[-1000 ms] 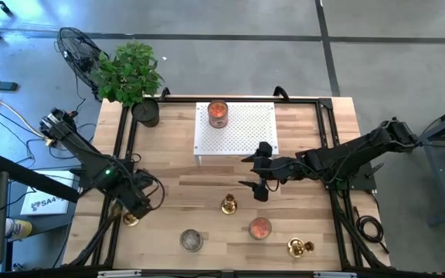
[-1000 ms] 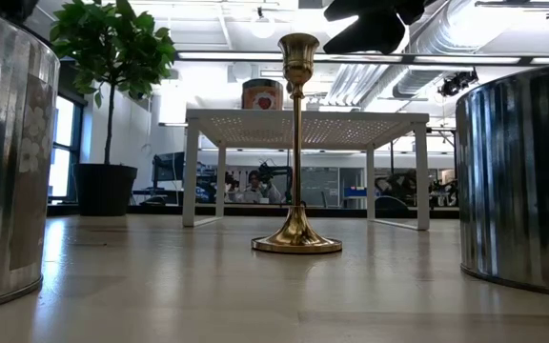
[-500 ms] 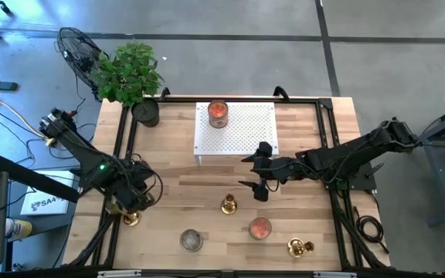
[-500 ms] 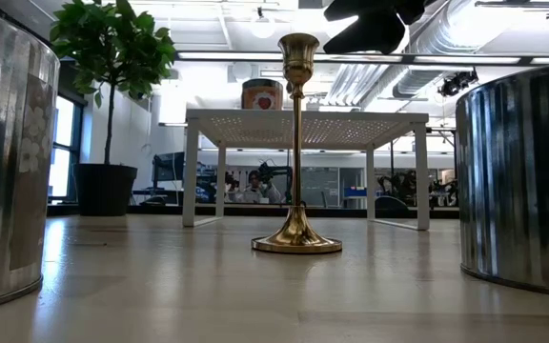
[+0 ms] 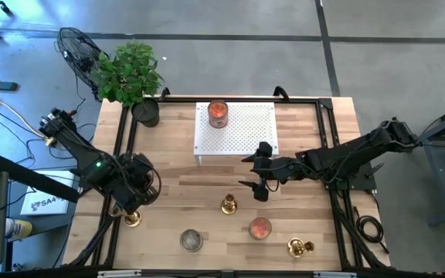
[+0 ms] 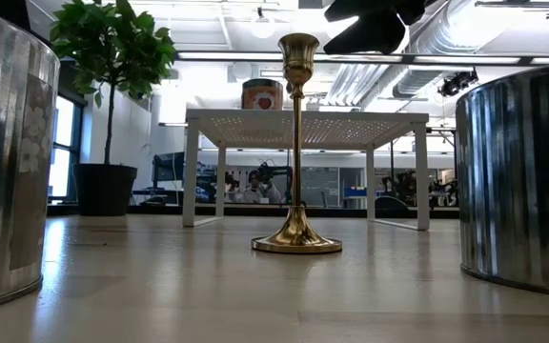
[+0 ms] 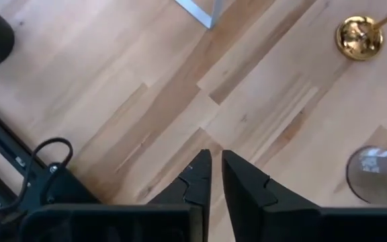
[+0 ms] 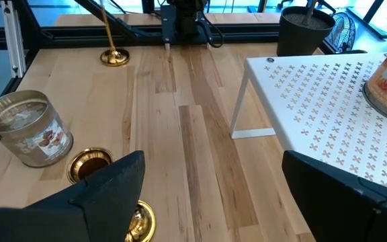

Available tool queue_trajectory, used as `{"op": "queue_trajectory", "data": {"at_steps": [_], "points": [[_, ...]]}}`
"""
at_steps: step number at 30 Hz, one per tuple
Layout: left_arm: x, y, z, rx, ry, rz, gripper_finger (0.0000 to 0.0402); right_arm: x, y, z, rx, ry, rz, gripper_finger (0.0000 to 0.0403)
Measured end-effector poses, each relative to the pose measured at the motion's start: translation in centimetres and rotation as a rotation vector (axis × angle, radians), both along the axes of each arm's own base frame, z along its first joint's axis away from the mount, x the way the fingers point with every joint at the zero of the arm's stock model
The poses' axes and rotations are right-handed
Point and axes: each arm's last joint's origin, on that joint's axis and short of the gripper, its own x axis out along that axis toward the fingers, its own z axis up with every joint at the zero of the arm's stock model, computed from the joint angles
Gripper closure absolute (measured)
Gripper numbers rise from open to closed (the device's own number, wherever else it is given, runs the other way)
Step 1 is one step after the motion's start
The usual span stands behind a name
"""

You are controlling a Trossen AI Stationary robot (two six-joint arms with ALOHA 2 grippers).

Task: Pick & Place candle stick holders
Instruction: Put the left gold candle holder on the shelf

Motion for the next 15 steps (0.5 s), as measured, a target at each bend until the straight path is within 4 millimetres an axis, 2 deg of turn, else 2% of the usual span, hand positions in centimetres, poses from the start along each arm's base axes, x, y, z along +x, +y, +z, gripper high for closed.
{"op": "queue_trajectory", "data": {"at_steps": [8,15], "points": [[0.19,0.10,0.13,0.076,-0.045,-0.033,0.0307,-0.03,0.00,-0.06,0.015,0.005,-0.008,0.0057],[0.21,0.10,0.25,0.064,-0.064,-0.030,0.0218,-0.14,0.13,-0.19,0.016,0.019,-0.006,0.0057]]}}
